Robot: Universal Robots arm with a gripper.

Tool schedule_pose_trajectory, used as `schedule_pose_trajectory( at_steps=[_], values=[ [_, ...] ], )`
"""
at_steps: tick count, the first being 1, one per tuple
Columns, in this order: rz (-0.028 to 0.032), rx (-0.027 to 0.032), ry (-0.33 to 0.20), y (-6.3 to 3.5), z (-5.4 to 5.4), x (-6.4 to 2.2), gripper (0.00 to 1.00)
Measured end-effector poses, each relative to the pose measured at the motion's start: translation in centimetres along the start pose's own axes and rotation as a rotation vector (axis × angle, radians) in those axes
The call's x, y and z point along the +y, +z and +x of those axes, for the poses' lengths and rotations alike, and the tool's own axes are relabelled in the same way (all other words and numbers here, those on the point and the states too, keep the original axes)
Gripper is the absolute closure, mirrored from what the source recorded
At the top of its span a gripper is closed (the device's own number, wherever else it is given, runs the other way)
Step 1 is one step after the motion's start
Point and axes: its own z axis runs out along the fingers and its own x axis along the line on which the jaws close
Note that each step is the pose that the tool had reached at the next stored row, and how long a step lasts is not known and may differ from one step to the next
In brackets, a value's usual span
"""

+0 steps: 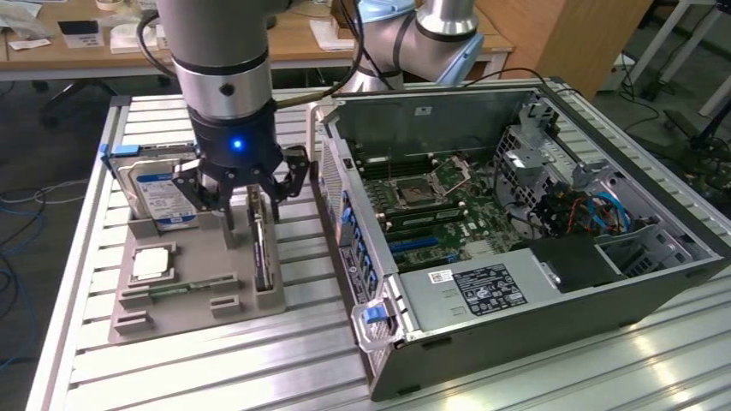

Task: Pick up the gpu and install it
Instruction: 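Pick up the gpu and move the gpu toward the slot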

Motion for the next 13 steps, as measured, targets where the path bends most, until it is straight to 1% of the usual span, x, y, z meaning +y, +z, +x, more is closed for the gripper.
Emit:
schedule_pose_trajectory(
  at_steps=[13],
  values=[
    [0.0000, 0.0000, -0.001, 0.80, -0.04, -0.03, 0.41]
  ],
)
